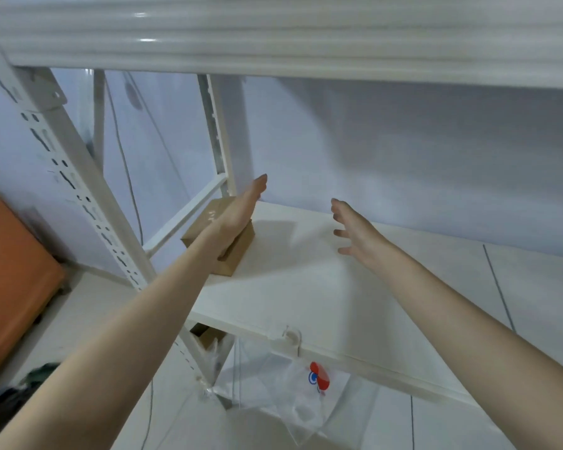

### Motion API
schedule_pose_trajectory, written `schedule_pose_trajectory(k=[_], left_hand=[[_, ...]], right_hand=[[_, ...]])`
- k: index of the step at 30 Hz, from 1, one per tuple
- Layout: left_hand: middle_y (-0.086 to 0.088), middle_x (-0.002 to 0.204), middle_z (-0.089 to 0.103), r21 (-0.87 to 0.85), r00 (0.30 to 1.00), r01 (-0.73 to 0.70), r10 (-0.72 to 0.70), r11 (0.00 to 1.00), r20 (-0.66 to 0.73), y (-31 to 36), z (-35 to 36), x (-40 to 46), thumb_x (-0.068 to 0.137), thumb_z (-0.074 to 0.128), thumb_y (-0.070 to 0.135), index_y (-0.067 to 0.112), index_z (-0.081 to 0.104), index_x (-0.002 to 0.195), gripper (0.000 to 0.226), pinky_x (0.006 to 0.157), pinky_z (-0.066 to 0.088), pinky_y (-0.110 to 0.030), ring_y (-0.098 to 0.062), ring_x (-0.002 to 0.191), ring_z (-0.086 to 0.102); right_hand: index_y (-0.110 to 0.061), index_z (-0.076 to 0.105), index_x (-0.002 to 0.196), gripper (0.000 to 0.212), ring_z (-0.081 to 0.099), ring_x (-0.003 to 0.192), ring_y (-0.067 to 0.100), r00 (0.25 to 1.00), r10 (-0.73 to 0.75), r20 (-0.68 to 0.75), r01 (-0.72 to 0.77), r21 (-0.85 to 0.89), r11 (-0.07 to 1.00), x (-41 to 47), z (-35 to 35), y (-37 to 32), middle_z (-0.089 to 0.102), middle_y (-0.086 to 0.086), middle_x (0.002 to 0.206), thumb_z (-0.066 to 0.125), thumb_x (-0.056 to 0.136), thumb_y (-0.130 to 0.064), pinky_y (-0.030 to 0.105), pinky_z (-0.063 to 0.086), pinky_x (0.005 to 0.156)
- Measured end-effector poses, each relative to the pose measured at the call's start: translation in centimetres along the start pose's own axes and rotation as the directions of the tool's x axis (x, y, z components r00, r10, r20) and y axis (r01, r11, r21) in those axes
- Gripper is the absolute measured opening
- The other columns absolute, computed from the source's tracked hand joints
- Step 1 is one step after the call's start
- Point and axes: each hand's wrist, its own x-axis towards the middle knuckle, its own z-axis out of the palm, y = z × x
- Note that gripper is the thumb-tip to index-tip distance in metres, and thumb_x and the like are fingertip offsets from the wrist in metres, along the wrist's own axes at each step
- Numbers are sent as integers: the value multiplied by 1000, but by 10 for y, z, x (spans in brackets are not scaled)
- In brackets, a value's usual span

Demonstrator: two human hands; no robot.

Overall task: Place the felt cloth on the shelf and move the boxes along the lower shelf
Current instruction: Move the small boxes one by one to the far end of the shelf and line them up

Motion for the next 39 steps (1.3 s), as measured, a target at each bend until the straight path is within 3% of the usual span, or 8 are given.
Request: schedule_pose_trajectory(k=[3,19,26,31,33,39], left_hand=[[-2,158,22,-20,999,-26,26,999,36,27,52,-4,102,12,41,21,17,151,53,116,11,-35,-17,146,18],[4,159,21,-63,983,6,6,998,186,123,347,-52,101,19,46,25,18,151,55,120,12,-37,-12,145,20],[6,160,17,-46,955,74,-58,996,291,126,450,-49,99,25,49,25,16,152,58,121,10,-36,-12,146,16],[5,157,25,44,932,123,-131,991,338,114,513,-45,97,34,48,27,20,150,58,113,16,-31,-14,144,24],[4,157,26,58,914,169,-178,984,363,106,537,-45,97,38,46,26,20,151,60,109,18,-28,-15,143,26],[0,160,17,155,864,251,-294,955,408,83,592,-47,97,42,44,14,13,152,69,114,17,-32,-18,146,19]], right_hand=[[-21,34,144,56,41,130,20,999,-27,-23,26,-7,1000,-17,-54,-2,37,-3,148,38,94,-47,43,34,106],[-23,31,146,55,38,135,20,993,-76,-87,69,-91,994,-103,-344,50,32,-2,153,39,95,-45,43,31,108],[-20,27,147,58,33,139,21,988,-12,-154,0,-74,997,-118,-433,88,29,0,154,38,96,-45,44,28,111],[-21,30,146,57,31,140,22,969,44,-242,-65,-80,995,-118,-481,131,29,1,155,37,96,-46,41,28,113],[-21,34,144,53,32,138,20,959,39,-280,-80,-135,988,-119,-499,152,33,0,153,37,97,-45,36,27,111],[-18,36,145,56,34,138,21,917,-33,-397,-86,-277,957,-129,-534,201,34,3,152,50,92,-32,29,28,105]])
